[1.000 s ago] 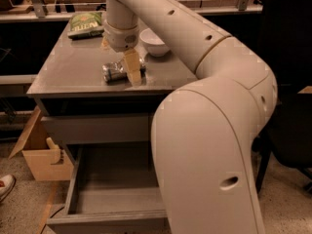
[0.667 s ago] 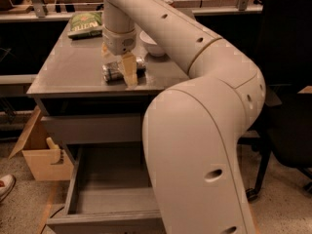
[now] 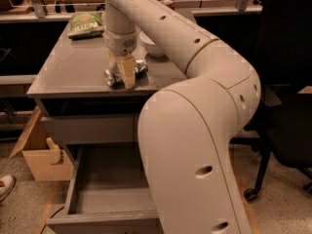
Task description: Place redbull can into middle drawer
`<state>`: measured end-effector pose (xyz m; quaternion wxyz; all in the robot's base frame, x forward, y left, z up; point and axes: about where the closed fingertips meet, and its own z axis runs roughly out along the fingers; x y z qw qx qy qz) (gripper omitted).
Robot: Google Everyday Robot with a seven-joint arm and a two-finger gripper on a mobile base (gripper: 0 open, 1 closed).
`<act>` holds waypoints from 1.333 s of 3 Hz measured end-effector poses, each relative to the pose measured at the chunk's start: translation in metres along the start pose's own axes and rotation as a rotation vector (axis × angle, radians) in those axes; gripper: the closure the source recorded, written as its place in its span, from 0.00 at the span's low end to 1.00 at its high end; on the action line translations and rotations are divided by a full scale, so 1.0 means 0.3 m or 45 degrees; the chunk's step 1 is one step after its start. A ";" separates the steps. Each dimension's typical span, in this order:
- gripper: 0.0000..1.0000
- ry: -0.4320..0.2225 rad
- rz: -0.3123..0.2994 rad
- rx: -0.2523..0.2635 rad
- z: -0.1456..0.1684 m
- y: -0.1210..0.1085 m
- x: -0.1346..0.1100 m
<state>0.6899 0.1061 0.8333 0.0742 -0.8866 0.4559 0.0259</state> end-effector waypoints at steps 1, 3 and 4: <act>0.87 0.001 0.001 0.000 -0.015 -0.001 -0.001; 1.00 0.119 0.147 0.091 -0.219 0.099 0.127; 1.00 0.068 0.268 0.081 -0.253 0.226 0.143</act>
Offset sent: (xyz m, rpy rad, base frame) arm -0.0206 -0.0877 0.0754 -0.1089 -0.0510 -0.1527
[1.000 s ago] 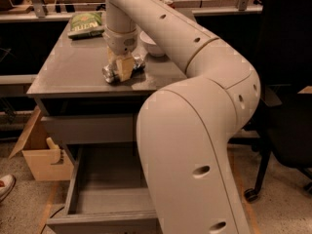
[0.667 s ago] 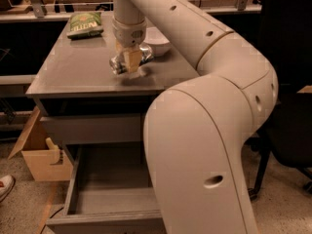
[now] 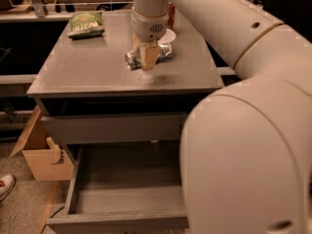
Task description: Place redbull can into middle drawer
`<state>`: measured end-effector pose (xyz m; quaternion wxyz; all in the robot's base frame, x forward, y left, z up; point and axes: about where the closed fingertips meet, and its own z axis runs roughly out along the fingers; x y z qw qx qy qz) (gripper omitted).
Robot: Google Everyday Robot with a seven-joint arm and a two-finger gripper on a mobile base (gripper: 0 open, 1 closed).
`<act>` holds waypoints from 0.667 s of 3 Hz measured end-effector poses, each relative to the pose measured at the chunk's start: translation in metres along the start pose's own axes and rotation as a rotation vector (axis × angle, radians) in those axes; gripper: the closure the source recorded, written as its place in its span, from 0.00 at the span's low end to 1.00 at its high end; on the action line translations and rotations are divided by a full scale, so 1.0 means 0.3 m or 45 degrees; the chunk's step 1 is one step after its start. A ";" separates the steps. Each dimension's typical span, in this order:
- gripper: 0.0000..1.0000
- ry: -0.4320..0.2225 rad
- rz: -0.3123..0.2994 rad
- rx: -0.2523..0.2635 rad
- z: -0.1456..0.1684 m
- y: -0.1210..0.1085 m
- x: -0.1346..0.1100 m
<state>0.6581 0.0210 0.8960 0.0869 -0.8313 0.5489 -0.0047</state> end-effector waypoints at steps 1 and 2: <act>1.00 -0.063 0.159 -0.065 0.080 0.149 0.031; 1.00 -0.066 0.161 -0.056 0.085 0.142 0.030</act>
Offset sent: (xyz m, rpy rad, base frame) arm -0.0276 -0.0179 -0.0153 0.0419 0.0567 -0.0897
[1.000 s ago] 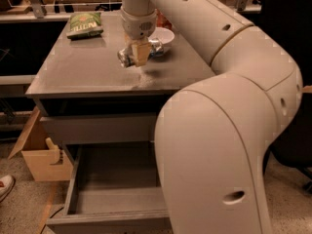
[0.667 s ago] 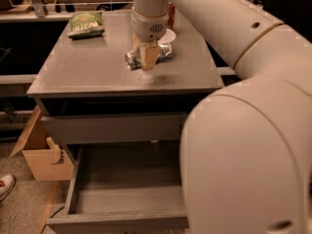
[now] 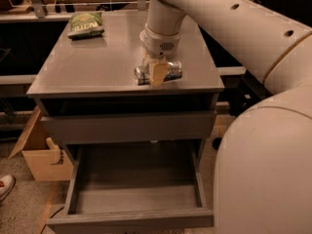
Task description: Place redbull can into middle drawer
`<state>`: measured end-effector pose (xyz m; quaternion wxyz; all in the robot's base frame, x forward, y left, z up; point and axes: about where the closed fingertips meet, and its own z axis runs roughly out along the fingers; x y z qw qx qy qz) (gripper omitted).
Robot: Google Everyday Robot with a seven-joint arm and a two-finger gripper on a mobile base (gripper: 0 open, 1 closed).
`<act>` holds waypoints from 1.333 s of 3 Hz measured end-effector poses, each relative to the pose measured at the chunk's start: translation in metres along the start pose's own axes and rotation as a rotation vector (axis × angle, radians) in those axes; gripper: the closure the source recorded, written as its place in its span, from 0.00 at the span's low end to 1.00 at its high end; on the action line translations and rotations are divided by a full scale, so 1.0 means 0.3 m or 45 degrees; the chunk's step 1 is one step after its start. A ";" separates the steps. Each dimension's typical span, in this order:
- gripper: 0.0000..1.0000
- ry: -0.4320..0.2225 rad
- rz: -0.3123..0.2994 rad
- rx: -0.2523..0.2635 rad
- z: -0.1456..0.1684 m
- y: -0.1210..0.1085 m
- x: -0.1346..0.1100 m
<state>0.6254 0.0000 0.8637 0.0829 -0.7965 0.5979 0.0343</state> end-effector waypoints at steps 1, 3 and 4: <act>1.00 0.000 0.046 -0.022 0.019 0.068 0.004; 1.00 -0.049 0.217 -0.008 0.097 0.339 0.006; 1.00 -0.129 0.277 0.029 0.221 0.415 0.004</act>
Offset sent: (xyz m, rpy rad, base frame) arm -0.1207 -0.0343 -0.0462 0.0100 0.1168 -0.2119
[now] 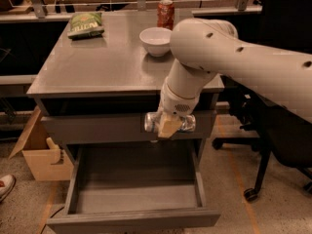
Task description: Place redbull can into middle drawer
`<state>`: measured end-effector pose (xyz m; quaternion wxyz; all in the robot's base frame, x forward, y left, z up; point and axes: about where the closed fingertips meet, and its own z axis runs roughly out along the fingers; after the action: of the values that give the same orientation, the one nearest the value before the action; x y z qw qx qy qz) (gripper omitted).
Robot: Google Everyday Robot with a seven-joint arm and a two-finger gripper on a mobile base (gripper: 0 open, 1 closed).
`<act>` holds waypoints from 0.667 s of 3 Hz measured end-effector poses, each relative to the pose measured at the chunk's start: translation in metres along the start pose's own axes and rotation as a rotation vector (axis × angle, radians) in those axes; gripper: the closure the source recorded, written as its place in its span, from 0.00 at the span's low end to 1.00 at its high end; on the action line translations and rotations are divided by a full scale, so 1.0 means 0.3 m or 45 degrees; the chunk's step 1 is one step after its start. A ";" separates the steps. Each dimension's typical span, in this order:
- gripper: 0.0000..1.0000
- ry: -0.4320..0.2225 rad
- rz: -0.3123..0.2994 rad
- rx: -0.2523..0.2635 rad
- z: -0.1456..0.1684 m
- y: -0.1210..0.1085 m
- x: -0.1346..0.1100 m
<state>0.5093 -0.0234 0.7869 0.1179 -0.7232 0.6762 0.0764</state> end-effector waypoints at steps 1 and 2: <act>1.00 -0.105 0.021 0.084 0.130 0.009 -0.011; 1.00 -0.105 0.021 0.084 0.130 0.009 -0.011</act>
Offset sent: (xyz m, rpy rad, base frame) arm -0.0060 0.0088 -0.0343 0.0661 -0.0237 -0.0196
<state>0.5083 -0.0097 0.7500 0.1687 -0.7097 0.6788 0.0846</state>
